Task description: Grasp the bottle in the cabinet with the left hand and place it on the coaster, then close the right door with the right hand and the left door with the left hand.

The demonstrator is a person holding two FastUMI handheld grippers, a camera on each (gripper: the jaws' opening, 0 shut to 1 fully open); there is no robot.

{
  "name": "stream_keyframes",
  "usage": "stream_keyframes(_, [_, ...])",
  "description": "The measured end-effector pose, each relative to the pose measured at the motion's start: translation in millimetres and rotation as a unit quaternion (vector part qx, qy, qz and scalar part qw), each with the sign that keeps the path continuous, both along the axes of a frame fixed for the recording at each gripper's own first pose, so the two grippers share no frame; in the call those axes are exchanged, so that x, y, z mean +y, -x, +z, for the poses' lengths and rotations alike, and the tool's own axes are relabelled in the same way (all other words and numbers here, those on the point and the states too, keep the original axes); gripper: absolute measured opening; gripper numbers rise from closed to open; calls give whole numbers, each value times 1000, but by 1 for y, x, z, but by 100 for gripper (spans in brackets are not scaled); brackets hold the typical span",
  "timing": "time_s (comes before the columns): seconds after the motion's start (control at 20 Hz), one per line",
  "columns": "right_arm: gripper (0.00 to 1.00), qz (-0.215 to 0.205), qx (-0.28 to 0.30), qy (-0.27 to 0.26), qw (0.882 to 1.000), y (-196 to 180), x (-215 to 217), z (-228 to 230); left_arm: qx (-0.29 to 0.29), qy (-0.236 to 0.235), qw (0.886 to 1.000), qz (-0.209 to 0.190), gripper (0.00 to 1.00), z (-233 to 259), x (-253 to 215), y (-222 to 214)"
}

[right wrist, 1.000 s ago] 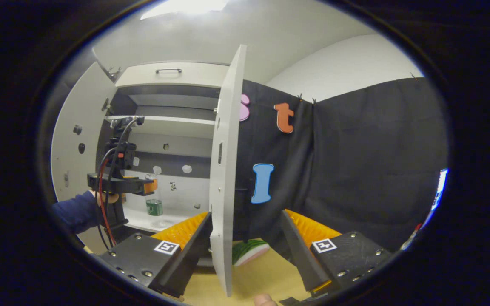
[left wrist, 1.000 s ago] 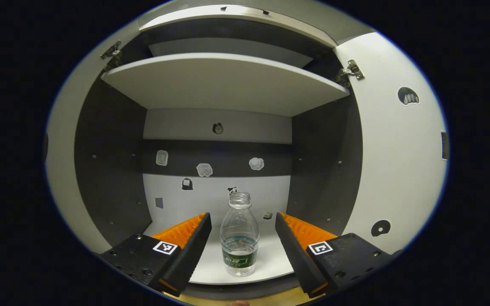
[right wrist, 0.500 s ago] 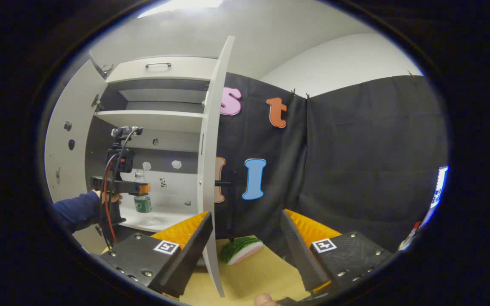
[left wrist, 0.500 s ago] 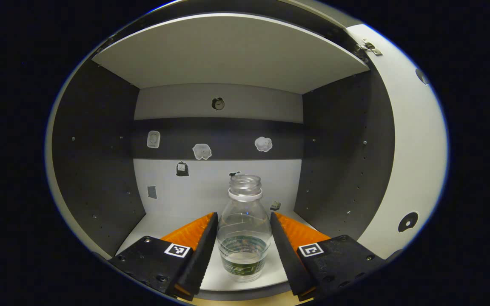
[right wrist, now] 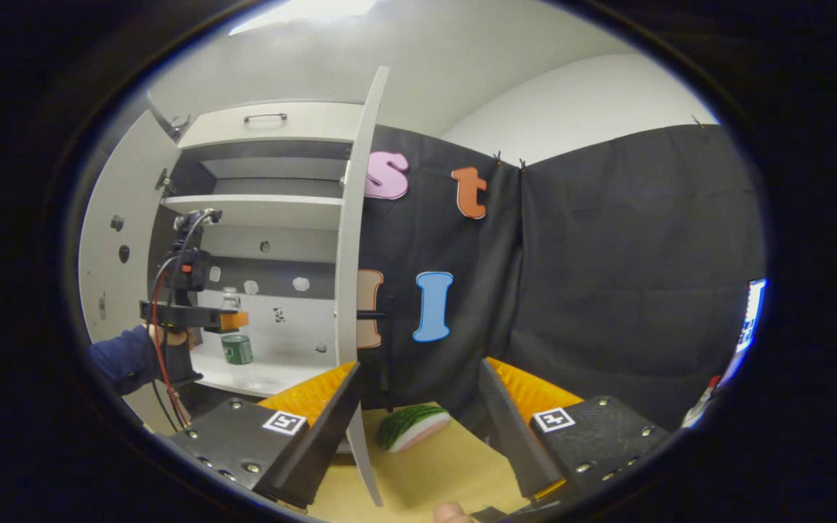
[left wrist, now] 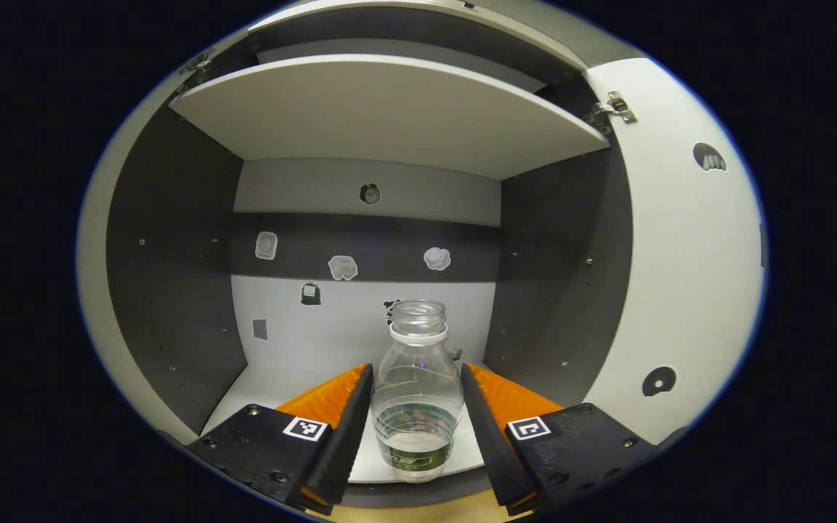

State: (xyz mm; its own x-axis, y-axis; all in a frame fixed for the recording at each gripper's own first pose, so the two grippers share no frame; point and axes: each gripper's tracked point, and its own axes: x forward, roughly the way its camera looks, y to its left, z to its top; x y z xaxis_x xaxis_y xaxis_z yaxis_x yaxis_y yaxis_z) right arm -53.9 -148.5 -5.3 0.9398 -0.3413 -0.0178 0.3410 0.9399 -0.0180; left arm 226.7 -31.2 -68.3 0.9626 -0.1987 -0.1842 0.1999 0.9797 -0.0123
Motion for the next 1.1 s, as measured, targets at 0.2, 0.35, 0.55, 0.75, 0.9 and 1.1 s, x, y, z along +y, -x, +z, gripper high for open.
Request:
stream_keyframes(0.2, [97, 10, -3, 4, 1000, 4, -1, 4, 2, 11, 999, -34, 75, -1, -8, 47])
stream_keyframes(0.35, [98, 20, -6, 7, 1000, 4, 1, 9, 8, 12, 998, -62, 75, -17, -14, 81])
stream_keyframes(0.55, [98, 32, -8, 9, 999, -1, 4, 13, 32, 12, 996, -87, 76, -55, -16, 121])
stream_keyframes(0.75, [97, 35, -9, 13, 999, -2, 5, 16, 64, 28, 993, -97, 76, -103, -16, 151])
stream_keyframes(0.9, [97, 33, -5, 16, 999, -1, 2, 13, 97, 23, 990, -96, 76, -147, -13, 170])
stream_keyframes(1.1, [98, 24, -5, 24, 999, 1, -4, 16, 130, 25, 986, -105, 76, -194, -15, 189])
